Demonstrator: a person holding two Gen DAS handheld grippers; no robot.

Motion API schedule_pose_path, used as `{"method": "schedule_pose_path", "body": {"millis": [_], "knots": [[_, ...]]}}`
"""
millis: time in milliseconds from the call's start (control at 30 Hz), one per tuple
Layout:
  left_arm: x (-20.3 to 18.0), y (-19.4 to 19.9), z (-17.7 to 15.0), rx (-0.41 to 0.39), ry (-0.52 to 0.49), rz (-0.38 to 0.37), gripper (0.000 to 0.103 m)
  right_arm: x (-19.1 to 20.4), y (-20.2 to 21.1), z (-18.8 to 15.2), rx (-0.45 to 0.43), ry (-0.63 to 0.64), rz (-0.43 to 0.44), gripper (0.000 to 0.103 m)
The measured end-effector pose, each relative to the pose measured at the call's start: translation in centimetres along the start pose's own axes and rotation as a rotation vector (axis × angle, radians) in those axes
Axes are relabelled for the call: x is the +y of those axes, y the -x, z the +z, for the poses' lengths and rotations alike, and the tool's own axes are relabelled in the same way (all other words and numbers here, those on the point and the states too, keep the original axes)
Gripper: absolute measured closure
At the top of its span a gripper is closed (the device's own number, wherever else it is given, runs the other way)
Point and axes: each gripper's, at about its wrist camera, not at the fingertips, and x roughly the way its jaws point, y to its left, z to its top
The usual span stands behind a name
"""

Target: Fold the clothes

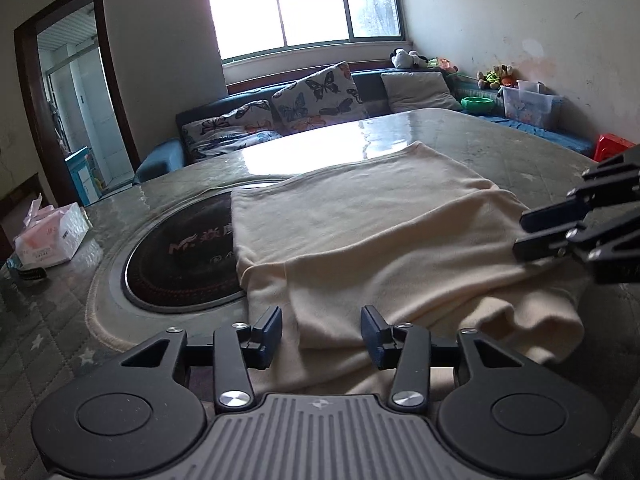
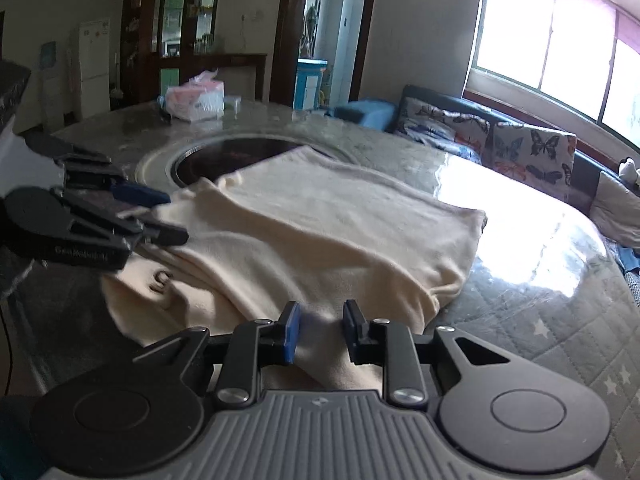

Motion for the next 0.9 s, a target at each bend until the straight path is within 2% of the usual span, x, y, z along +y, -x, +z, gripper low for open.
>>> {"method": "schedule_pose_path", "body": {"millis": [133, 300, 400, 633, 767, 900], "knots": [[0.7, 0.3, -0.3, 0.006, 0.026, 0.016, 0.056, -0.1, -1.4, -0.6, 0.025, 0.005, -0.001, 0.079], [1.3, 1.2, -1.0, 0.015, 0.054, 0.038, 0.054, -0.1, -1.7, -0.6, 0.001, 0.003, -0.006, 0.078], [1.6, 1.4, -1.1, 0.014, 0.075, 0.045, 0.054, -0.3, -2.5, -0.9, 0.019, 0.009, -0.006, 0.076], [2.0, 1.3, -0.3, -0.006, 0.124, 0.051, 0.052, -0.5, -2.3, -0.7, -0.002, -0.006, -0.019, 0.071], [2.1, 0.5, -0.5, 0.015, 0.117, 0.069, 0.052, -0.8, -2.2, -1.0, 0.01, -0.025, -0.024, 0.071], [2.1, 1.4, -0.7, 0.005, 0.088, 0.058, 0.052, -0.9, -1.5, -1.1, 0.012, -0.034, -0.022, 0.069]]}}
